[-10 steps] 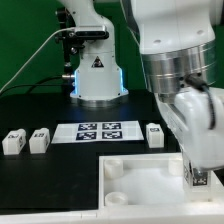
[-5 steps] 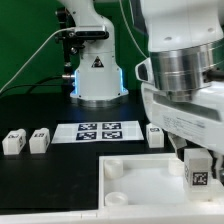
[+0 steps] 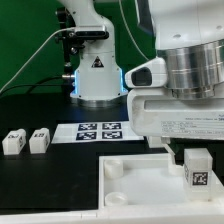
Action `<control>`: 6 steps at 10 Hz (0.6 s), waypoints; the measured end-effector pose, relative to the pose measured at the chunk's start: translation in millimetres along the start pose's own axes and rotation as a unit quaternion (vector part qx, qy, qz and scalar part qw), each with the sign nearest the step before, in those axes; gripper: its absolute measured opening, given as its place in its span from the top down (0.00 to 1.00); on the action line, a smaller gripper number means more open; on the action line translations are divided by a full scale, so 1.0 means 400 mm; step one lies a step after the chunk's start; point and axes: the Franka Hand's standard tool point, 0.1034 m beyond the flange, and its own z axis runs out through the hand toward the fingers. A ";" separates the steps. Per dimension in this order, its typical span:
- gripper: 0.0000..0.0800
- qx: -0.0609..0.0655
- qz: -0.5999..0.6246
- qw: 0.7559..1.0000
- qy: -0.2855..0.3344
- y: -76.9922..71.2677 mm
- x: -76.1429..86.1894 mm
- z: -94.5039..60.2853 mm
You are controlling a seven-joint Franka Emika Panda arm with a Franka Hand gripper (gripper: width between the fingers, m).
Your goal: Assemble one leg
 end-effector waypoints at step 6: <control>0.44 -0.018 -0.217 0.976 0.003 0.017 0.020 -0.008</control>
Offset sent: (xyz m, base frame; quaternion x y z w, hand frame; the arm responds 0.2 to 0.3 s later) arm 0.0000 0.0000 0.0000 0.0000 0.0000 -0.1790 0.9838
